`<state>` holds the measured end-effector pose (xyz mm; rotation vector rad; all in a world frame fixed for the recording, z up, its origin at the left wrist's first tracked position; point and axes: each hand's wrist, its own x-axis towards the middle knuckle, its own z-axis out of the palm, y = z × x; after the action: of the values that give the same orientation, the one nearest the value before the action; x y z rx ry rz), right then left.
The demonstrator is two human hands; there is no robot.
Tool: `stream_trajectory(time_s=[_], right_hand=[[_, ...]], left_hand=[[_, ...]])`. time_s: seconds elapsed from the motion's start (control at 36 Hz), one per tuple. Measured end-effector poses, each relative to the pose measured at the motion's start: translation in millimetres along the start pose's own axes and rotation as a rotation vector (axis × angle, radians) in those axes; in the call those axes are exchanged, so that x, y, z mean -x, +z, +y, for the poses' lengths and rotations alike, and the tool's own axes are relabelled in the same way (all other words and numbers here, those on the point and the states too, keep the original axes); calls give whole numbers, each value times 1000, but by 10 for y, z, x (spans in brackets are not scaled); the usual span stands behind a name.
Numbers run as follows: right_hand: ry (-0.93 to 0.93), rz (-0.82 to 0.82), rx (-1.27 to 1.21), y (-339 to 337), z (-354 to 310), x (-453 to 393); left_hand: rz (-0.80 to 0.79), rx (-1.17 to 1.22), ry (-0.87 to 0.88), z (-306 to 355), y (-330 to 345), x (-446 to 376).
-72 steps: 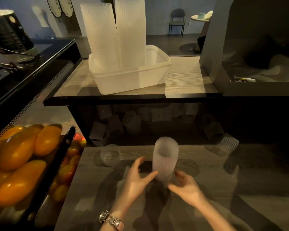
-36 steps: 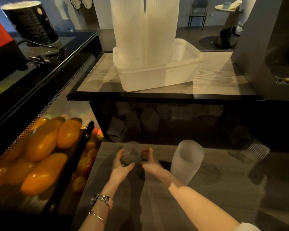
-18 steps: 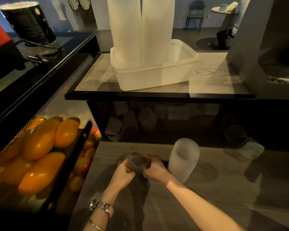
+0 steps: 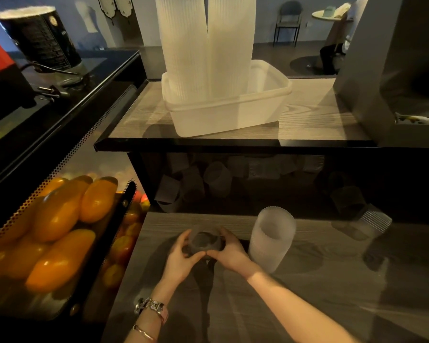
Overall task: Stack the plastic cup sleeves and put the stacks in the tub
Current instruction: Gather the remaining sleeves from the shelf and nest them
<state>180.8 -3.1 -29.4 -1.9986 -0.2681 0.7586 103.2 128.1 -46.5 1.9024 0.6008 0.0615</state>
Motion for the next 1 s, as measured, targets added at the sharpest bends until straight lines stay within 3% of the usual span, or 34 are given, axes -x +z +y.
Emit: stream_trajectory(time_s=[0.25,0.58,0.78,1.0], right_hand=[[-255,-38,-55,-91,-418,87],[-472,9,-108,-697,-855,659],[-526,161,-67,-1280,-711,1057],[-481,316,-53,-1584,-313,1211]], left_hand=[[83,142,116,298,-440,173],[96,50,400,1126,-469,401],[-12,-43,539,1549,-42,500],[-159,-75,550,1647,441,522]])
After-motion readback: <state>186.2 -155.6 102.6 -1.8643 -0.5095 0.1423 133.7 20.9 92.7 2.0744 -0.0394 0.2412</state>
